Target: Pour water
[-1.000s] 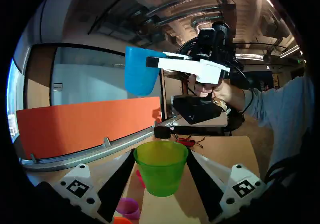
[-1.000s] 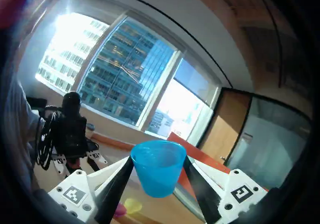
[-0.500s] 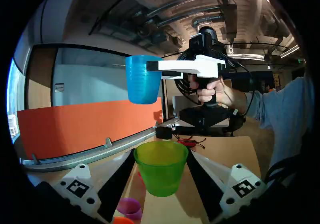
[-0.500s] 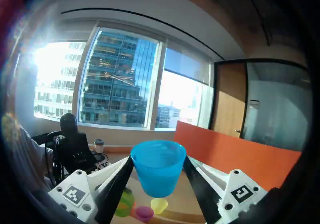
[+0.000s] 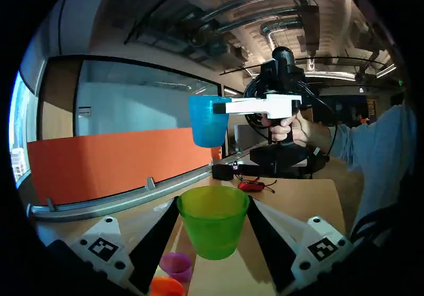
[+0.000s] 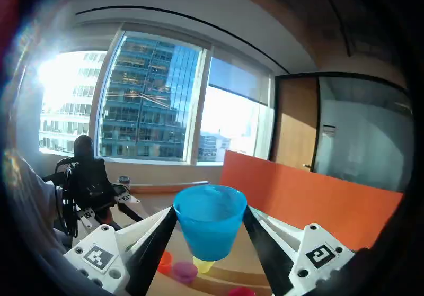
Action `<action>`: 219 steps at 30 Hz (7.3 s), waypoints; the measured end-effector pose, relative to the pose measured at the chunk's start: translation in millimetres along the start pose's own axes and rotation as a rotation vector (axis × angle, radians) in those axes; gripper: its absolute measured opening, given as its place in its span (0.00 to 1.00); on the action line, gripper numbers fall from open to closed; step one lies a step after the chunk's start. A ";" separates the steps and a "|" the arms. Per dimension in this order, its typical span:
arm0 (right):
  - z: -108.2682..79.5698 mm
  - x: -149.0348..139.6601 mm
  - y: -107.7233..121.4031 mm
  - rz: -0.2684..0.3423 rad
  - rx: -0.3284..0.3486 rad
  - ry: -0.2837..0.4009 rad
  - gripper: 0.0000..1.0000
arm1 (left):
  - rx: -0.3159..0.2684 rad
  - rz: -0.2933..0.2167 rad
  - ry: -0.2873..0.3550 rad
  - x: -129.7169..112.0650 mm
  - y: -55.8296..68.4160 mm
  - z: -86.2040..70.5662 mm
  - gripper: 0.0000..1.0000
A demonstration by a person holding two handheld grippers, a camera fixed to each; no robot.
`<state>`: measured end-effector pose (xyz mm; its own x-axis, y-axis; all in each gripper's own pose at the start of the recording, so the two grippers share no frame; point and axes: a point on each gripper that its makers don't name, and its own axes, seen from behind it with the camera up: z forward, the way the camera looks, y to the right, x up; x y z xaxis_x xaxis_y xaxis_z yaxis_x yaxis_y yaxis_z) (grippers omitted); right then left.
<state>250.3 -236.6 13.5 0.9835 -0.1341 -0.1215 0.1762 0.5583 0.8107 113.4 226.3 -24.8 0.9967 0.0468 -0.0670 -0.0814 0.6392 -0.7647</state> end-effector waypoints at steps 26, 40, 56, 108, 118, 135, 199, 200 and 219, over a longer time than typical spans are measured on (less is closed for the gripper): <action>-18.0 -61.6 -13.2 0.059 0.009 -0.053 0.91 | -0.020 -0.021 -0.109 -51.2 15.5 -14.0 0.89; -21.4 -103.2 -27.9 0.073 0.055 -0.109 0.91 | -0.040 -0.033 -0.191 -84.2 22.9 -18.5 0.89; -27.4 -141.3 -34.3 0.068 0.093 -0.200 0.92 | -0.061 -0.040 -0.261 -111.5 29.6 -18.4 0.89; -36.1 -275.6 -42.3 0.075 0.156 -0.476 0.93 | -0.150 0.024 -0.559 -199.5 33.6 -12.5 0.89; -37.9 -284.8 -43.0 0.082 0.155 -0.490 0.92 | -0.149 0.007 -0.568 -209.8 32.4 -11.8 0.89; -34.5 -288.7 -47.2 0.088 0.157 -0.498 0.92 | -0.142 -0.010 -0.572 -221.1 30.5 -18.1 0.89; -41.8 -339.3 -62.4 0.151 0.126 -0.534 0.93 | -0.084 -0.007 -0.628 -232.9 29.9 -57.5 0.99; -42.0 -339.2 -62.3 0.152 0.125 -0.534 0.93 | -0.083 -0.008 -0.628 -233.0 30.0 -57.5 0.98; -60.8 -336.0 -63.0 0.139 0.081 -0.540 1.00 | -0.015 -0.026 -0.607 -222.5 23.1 -78.7 0.99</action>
<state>-88.8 -176.9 -31.6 0.8329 -0.4755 0.2831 0.0215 0.5391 0.8420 -110.8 170.3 -78.0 0.8237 0.4637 0.3263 -0.0525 0.6353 -0.7705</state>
